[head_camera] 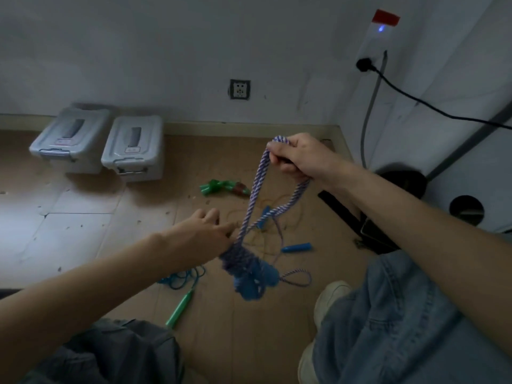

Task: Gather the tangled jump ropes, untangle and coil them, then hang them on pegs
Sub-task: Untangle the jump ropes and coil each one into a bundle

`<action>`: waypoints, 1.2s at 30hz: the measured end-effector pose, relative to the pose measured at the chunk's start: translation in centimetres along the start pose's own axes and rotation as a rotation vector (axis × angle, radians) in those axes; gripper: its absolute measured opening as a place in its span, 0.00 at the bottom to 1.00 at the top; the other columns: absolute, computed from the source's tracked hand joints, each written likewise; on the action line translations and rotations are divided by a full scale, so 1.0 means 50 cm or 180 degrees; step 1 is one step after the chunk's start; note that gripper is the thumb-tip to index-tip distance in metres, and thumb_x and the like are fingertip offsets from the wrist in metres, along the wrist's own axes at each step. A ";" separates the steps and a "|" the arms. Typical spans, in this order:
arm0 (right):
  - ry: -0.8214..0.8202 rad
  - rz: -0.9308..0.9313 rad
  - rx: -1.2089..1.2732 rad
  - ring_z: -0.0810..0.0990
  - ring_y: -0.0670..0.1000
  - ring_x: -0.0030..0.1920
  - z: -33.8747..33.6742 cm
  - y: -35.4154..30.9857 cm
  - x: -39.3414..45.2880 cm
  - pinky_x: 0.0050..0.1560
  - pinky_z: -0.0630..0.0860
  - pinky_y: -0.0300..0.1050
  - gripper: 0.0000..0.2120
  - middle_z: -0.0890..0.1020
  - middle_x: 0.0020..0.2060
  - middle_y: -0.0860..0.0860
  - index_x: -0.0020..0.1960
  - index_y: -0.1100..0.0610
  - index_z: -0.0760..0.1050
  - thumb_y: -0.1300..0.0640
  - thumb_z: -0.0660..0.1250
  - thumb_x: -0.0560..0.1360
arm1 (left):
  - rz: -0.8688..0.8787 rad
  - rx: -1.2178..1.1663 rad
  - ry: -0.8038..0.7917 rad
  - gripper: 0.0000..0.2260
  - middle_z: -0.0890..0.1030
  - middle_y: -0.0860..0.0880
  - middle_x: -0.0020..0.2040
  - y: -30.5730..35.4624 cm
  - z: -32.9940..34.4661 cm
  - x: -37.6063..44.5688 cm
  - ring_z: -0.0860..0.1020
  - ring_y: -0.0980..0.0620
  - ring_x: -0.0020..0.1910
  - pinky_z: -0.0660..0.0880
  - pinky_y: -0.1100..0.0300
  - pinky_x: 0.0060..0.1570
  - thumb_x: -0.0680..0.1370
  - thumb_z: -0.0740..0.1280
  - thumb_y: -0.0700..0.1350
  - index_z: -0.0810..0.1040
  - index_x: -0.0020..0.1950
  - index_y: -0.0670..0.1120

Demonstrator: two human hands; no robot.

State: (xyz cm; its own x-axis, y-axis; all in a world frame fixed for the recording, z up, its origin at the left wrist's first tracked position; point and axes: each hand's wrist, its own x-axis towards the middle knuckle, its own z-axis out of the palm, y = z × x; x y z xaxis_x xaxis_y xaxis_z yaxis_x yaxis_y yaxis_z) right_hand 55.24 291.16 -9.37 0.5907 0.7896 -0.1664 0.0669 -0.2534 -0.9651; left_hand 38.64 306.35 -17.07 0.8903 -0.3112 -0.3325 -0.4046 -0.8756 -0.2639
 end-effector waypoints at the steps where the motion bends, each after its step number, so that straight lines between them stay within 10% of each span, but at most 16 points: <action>1: 0.0315 0.0127 -0.0176 0.57 0.42 0.16 -0.002 0.015 0.004 0.18 0.54 0.32 0.18 0.66 0.16 0.44 0.33 0.56 0.69 0.56 0.56 0.81 | 0.0115 -0.0118 0.0105 0.14 0.66 0.48 0.66 0.004 -0.010 0.001 0.65 0.45 0.60 0.67 0.53 0.58 0.80 0.56 0.45 0.66 0.66 0.49; 6: 0.1197 0.0752 -0.1493 0.66 0.45 0.19 -0.049 0.068 -0.003 0.25 0.64 0.37 0.15 0.70 0.17 0.47 0.31 0.59 0.72 0.56 0.65 0.76 | 0.0530 -0.1179 0.1866 0.11 0.78 0.47 0.47 -0.045 -0.098 -0.027 0.73 0.52 0.44 0.68 0.64 0.47 0.74 0.64 0.45 0.76 0.53 0.42; 11: -0.0880 0.1159 -0.1888 0.67 0.43 0.23 -0.003 0.078 -0.056 0.24 0.65 0.35 0.10 0.73 0.27 0.47 0.37 0.52 0.74 0.55 0.63 0.77 | -0.0731 -0.3014 0.2563 0.08 0.71 0.57 0.37 -0.068 -0.121 -0.037 0.75 0.66 0.33 0.70 0.73 0.26 0.75 0.64 0.42 0.66 0.50 0.44; 14: -0.1363 0.0776 -0.0908 0.64 0.44 0.25 0.030 0.067 -0.060 0.28 0.64 0.37 0.20 0.68 0.26 0.46 0.29 0.49 0.71 0.47 0.58 0.79 | -0.2305 -0.4052 0.2381 0.10 0.73 0.55 0.38 -0.109 -0.093 -0.024 0.75 0.62 0.30 0.69 0.70 0.24 0.77 0.63 0.44 0.68 0.55 0.42; 17: -0.1463 0.0289 -0.0117 0.63 0.45 0.25 0.038 0.023 -0.069 0.28 0.63 0.38 0.21 0.66 0.25 0.44 0.27 0.48 0.68 0.41 0.60 0.75 | -0.2945 -0.3343 0.1199 0.14 0.74 0.50 0.36 -0.129 -0.044 -0.031 0.73 0.55 0.30 0.69 0.64 0.28 0.78 0.62 0.45 0.65 0.59 0.38; 21: -0.1271 -0.0175 0.0222 0.69 0.45 0.26 0.034 -0.008 -0.059 0.31 0.71 0.38 0.18 0.71 0.25 0.44 0.26 0.49 0.72 0.48 0.63 0.75 | -0.1942 -0.2390 0.0056 0.17 0.79 0.41 0.53 -0.076 -0.028 -0.026 0.78 0.45 0.45 0.75 0.54 0.44 0.77 0.64 0.46 0.65 0.62 0.42; 25: -0.0426 0.0227 0.0697 0.68 0.45 0.21 0.018 -0.006 -0.033 0.24 0.71 0.38 0.18 0.73 0.24 0.48 0.31 0.56 0.67 0.56 0.59 0.79 | -0.0864 -0.2033 -0.0049 0.18 0.78 0.44 0.57 -0.020 -0.050 -0.016 0.77 0.46 0.55 0.73 0.52 0.54 0.77 0.64 0.48 0.65 0.65 0.47; 28: 0.0184 0.0133 -0.0744 0.62 0.45 0.19 0.007 0.007 -0.028 0.22 0.61 0.36 0.16 0.69 0.25 0.52 0.36 0.62 0.72 0.52 0.63 0.78 | -0.0282 -0.1669 -0.0073 0.17 0.76 0.47 0.58 0.003 -0.082 -0.017 0.75 0.49 0.56 0.69 0.58 0.55 0.79 0.61 0.49 0.63 0.67 0.49; 31: 0.0434 0.0126 -0.2488 0.66 0.47 0.23 0.004 0.021 -0.023 0.29 0.62 0.43 0.23 0.69 0.22 0.52 0.27 0.60 0.69 0.46 0.68 0.73 | 0.0179 -0.2420 0.0184 0.10 0.74 0.55 0.50 0.003 -0.128 -0.040 0.75 0.56 0.49 0.71 0.61 0.50 0.78 0.61 0.47 0.64 0.56 0.55; 36: -0.0393 0.1031 -0.1820 0.67 0.43 0.31 -0.009 0.051 -0.054 0.25 0.67 0.30 0.08 0.69 0.30 0.46 0.40 0.53 0.69 0.57 0.62 0.78 | 0.0010 -0.3770 0.1156 0.15 0.75 0.54 0.47 -0.031 -0.161 -0.060 0.77 0.59 0.43 0.76 0.67 0.40 0.75 0.65 0.40 0.65 0.59 0.50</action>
State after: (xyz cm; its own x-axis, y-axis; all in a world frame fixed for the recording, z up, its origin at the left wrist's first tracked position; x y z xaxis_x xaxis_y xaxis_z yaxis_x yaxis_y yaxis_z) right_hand 54.20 288.13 -11.31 0.5584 0.6733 -0.4846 0.3373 -0.7180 -0.6088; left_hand 38.28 305.65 -8.38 0.9725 -0.2328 -0.0115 -0.1369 -0.6104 0.7802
